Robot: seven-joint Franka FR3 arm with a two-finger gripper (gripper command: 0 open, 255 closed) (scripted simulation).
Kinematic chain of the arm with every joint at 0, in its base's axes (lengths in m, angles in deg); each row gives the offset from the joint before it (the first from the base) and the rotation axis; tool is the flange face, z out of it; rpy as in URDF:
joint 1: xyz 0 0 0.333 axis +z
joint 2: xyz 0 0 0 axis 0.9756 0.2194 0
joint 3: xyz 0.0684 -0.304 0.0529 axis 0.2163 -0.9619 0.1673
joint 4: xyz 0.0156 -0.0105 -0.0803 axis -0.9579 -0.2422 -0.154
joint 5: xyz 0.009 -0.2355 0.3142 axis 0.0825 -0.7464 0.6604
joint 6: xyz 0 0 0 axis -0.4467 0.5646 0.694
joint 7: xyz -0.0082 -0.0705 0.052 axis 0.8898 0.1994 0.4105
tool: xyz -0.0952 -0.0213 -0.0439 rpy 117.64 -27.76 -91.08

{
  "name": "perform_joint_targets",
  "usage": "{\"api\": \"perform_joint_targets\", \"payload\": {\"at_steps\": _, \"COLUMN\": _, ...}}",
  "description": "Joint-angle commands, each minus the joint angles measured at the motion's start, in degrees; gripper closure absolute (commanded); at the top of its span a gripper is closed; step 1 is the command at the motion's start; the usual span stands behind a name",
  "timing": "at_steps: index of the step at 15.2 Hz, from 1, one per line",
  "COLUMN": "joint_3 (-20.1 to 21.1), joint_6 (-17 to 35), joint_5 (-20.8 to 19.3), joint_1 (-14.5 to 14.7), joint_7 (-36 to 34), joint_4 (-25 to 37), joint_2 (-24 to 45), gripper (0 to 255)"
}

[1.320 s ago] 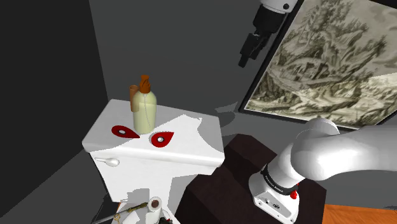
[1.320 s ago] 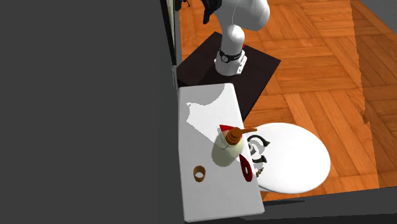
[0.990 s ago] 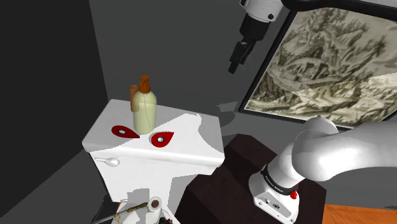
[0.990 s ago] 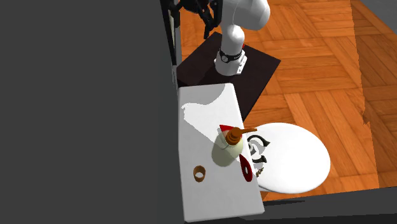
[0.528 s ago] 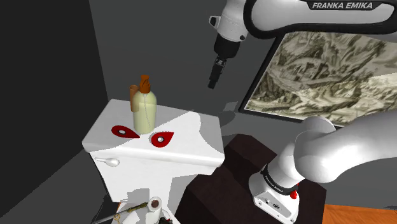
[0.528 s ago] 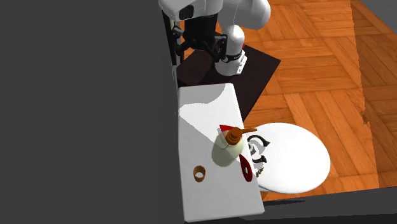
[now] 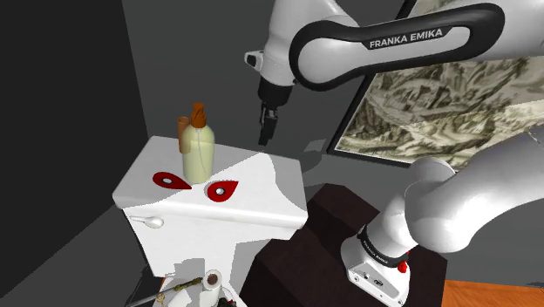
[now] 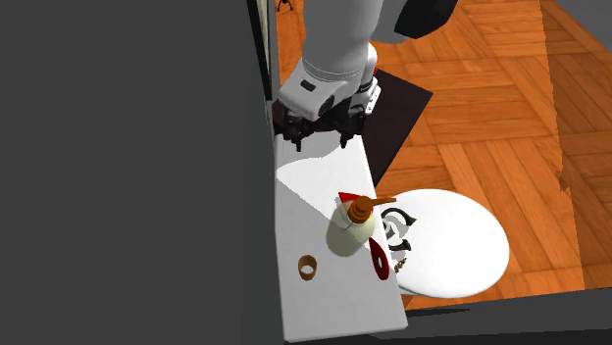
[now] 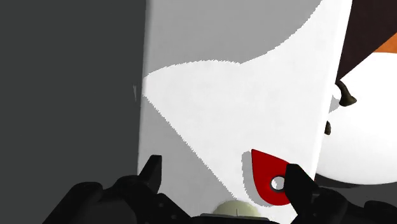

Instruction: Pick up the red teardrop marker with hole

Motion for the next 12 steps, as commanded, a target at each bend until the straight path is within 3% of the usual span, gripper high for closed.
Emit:
{"api": "perform_joint_targets", "payload": {"at_steps": 1, "joint_3": 0.8, "joint_6": 3.3, "joint_5": 0.4, "joint_1": 1.6, "joint_7": 2.4, "joint_4": -0.6, "joint_2": 2.9, "gripper": 0}}
{"api": "perform_joint_targets", "payload": {"at_steps": 12, "joint_3": 4.9, "joint_6": 16.2, "joint_5": 1.3, "joint_1": 8.0, "joint_7": 14.6, "joint_4": -0.1, "joint_2": 17.5, "gripper": 0}}
